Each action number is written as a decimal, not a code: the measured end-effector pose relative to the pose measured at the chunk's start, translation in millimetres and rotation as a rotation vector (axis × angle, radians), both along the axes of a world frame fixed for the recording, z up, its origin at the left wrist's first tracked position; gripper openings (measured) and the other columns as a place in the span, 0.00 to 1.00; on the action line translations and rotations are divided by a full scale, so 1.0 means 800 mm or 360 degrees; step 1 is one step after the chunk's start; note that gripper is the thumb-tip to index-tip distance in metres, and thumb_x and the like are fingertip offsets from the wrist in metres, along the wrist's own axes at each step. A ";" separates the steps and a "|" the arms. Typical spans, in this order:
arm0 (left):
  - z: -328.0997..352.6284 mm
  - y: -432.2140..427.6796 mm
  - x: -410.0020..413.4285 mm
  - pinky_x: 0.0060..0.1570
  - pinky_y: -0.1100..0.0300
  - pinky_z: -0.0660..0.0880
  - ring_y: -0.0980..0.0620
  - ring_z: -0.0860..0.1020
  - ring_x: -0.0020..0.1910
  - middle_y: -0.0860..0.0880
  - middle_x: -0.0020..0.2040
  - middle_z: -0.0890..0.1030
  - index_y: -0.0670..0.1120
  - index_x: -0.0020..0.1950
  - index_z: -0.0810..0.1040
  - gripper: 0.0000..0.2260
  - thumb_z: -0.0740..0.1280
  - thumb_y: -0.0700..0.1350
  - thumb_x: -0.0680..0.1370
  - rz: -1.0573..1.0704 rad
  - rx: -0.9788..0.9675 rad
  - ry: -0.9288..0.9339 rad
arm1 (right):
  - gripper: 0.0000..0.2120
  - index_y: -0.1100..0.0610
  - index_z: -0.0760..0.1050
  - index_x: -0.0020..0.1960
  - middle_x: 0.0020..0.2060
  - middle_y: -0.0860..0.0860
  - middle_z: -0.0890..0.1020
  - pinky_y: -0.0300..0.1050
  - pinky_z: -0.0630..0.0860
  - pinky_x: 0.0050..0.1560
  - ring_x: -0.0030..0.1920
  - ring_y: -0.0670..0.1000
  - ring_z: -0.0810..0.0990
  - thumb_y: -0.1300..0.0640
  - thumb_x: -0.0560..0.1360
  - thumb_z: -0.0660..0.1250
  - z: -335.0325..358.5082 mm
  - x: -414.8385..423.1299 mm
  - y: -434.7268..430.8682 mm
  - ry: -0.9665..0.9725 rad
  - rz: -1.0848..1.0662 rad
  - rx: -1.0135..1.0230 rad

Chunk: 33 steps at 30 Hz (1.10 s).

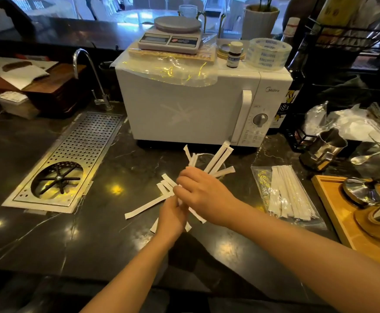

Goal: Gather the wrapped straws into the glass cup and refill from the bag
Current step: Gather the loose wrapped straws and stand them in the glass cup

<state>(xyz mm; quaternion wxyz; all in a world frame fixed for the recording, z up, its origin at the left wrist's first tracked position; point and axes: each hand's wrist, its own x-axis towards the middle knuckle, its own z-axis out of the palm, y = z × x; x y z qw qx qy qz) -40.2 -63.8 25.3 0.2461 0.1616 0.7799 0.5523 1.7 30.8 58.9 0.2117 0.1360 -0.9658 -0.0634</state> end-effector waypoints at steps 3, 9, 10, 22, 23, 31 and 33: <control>-0.001 -0.016 -0.019 0.35 0.58 0.69 0.48 0.73 0.36 0.47 0.31 0.74 0.46 0.29 0.71 0.17 0.57 0.42 0.79 0.0120 -0.0096 0.0022 | 0.11 0.64 0.78 0.45 0.41 0.59 0.84 0.47 0.81 0.46 0.44 0.57 0.82 0.66 0.63 0.73 0.002 -0.016 -0.017 0.0080 -0.0013 -0.0301; -0.002 -0.048 -0.047 0.31 0.55 0.66 0.51 0.68 0.29 0.47 0.29 0.70 0.47 0.32 0.72 0.15 0.59 0.49 0.78 0.0283 -0.0078 -0.0124 | 0.14 0.62 0.70 0.59 0.57 0.57 0.75 0.44 0.71 0.57 0.57 0.55 0.74 0.60 0.75 0.60 -0.010 -0.026 -0.053 -0.0296 -0.0604 -0.1377; -0.001 -0.051 -0.049 0.29 0.58 0.63 0.53 0.66 0.28 0.48 0.28 0.68 0.47 0.33 0.71 0.15 0.59 0.49 0.78 0.0306 -0.0073 -0.0162 | 0.16 0.60 0.67 0.62 0.61 0.56 0.72 0.44 0.69 0.60 0.60 0.54 0.71 0.58 0.75 0.61 -0.018 -0.031 -0.055 -0.0467 -0.0769 -0.1521; -0.006 -0.082 -0.060 0.30 0.61 0.63 0.54 0.64 0.28 0.48 0.29 0.66 0.46 0.33 0.69 0.14 0.60 0.49 0.78 0.0356 -0.0075 -0.0279 | 0.37 0.61 0.58 0.69 0.69 0.60 0.65 0.57 0.62 0.67 0.69 0.60 0.62 0.38 0.70 0.62 -0.080 -0.094 -0.060 -0.0762 -0.1733 -0.1259; -0.008 -0.085 -0.061 0.30 0.60 0.62 0.54 0.64 0.28 0.48 0.29 0.65 0.46 0.33 0.69 0.14 0.60 0.49 0.78 0.0344 -0.0073 -0.0279 | 0.39 0.61 0.57 0.69 0.69 0.60 0.65 0.57 0.62 0.67 0.70 0.60 0.62 0.37 0.70 0.63 -0.083 -0.097 -0.060 -0.0775 -0.1769 -0.1274; -0.014 -0.100 -0.064 0.28 0.62 0.61 0.54 0.63 0.27 0.48 0.28 0.64 0.46 0.32 0.69 0.15 0.60 0.49 0.78 0.0269 -0.0082 -0.0309 | 0.44 0.63 0.56 0.70 0.71 0.60 0.63 0.57 0.61 0.68 0.71 0.61 0.60 0.35 0.67 0.64 -0.089 -0.112 -0.063 -0.0841 -0.1955 -0.1345; -0.014 -0.103 -0.065 0.27 0.62 0.61 0.54 0.62 0.26 0.48 0.27 0.63 0.46 0.30 0.67 0.16 0.60 0.50 0.78 0.0253 -0.0087 -0.0304 | 0.44 0.63 0.56 0.70 0.71 0.60 0.62 0.56 0.62 0.68 0.71 0.60 0.59 0.35 0.67 0.64 -0.089 -0.113 -0.066 -0.0840 -0.1991 -0.1347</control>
